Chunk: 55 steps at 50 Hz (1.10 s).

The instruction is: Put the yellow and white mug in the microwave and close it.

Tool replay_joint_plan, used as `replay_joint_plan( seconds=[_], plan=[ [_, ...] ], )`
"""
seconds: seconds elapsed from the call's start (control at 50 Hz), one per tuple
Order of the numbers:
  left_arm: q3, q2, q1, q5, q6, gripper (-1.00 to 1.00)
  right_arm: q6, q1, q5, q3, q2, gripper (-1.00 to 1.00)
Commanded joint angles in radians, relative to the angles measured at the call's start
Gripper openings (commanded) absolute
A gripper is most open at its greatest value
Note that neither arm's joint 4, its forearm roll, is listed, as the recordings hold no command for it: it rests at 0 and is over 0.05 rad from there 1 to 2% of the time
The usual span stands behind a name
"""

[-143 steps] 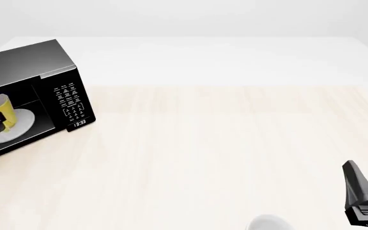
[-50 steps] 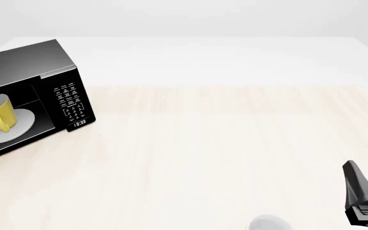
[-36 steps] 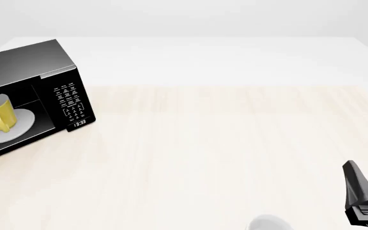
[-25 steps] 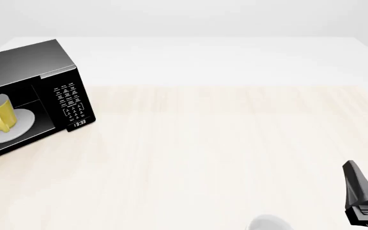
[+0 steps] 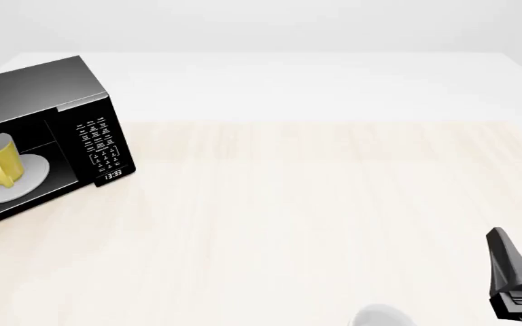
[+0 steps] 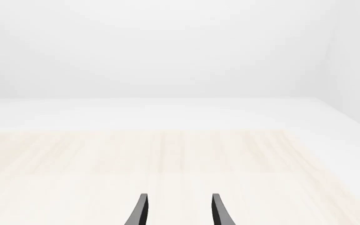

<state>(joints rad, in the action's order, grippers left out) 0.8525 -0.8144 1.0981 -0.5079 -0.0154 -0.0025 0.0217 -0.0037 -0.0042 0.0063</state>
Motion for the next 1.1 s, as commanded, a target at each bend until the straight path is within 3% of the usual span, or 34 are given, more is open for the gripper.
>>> replay_joint_plan(
  seconds=[0.02, 0.52, 1.06, 1.1],
  plan=[
    [-0.029, -0.026, 0.036, 0.021, 0.024, 1.00, 0.000, 0.000, 0.000, 0.000, 0.000, 1.00],
    [-0.108, -0.125, 0.098, 0.108, 0.037, 1.00, 0.000, 0.001, 0.000, 0.000, 0.000, 1.00],
    [-0.123, -0.158, 0.105, 0.135, 0.043, 1.00, 0.000, 0.001, 0.000, 0.000, 0.000, 1.00],
    [-0.139, -0.295, 0.069, 0.200, 0.041, 1.00, 0.000, 0.002, 0.000, 0.000, 0.000, 1.00]
  ],
)
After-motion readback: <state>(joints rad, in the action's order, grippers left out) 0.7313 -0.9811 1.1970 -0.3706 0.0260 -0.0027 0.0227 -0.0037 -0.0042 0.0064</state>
